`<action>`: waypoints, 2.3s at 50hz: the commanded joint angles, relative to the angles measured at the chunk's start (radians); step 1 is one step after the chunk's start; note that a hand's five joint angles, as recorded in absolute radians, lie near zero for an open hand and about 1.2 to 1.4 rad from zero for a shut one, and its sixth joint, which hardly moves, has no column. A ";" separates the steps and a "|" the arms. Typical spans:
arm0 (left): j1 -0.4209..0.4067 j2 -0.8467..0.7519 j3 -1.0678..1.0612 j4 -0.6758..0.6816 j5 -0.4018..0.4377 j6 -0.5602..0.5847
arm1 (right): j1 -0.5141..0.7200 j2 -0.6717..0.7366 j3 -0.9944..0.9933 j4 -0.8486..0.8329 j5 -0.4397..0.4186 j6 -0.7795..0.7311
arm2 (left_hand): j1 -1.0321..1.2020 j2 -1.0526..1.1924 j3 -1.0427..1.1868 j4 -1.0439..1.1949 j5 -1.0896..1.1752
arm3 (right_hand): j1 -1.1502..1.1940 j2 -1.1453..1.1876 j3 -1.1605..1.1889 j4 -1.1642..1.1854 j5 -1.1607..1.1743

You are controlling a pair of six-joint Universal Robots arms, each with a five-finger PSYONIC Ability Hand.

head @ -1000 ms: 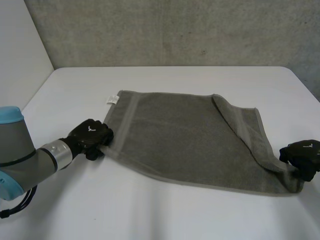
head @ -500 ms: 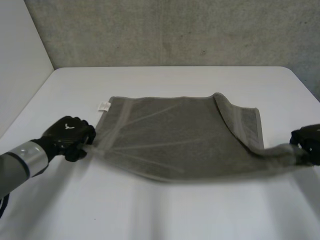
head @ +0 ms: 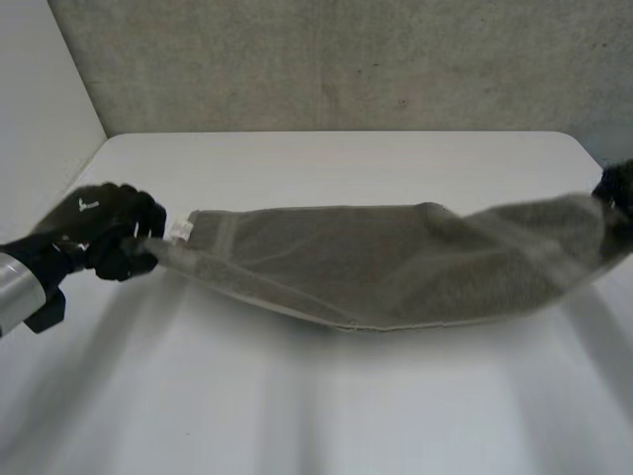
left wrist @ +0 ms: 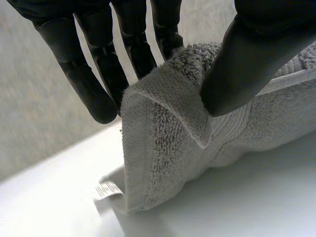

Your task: Fold the towel.

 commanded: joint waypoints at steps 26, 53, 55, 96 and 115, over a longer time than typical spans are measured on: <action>0.153 -0.032 -0.028 -0.161 0.081 0.083 | -0.172 0.103 0.060 0.132 0.122 -0.313 | 0.063 0.038 0.020 0.039 0.034 | 0.068 0.059 0.060 0.060 0.051; -0.063 -0.444 0.207 -0.024 -0.027 0.053 | 0.161 0.356 -0.075 -0.056 0.198 -0.126 | 0.063 0.038 0.020 0.039 0.034 | 0.068 0.059 0.060 0.060 0.051; -0.066 -0.450 0.234 -0.023 -0.030 0.055 | 0.177 0.356 -0.087 -0.091 0.193 -0.098 | 0.063 0.038 0.020 0.039 0.034 | 0.068 0.059 0.060 0.060 0.051; -0.036 -0.259 0.145 0.569 -0.196 -0.454 | 0.273 0.490 -0.555 0.123 0.041 0.191 | 0.063 0.038 0.020 0.039 0.034 | 0.068 0.059 0.060 0.060 0.051; 0.164 -0.188 -0.060 0.220 0.019 -0.126 | 0.176 0.360 -0.282 0.080 0.049 0.183 | 0.063 0.038 0.020 0.039 0.034 | 0.068 0.059 0.060 0.060 0.051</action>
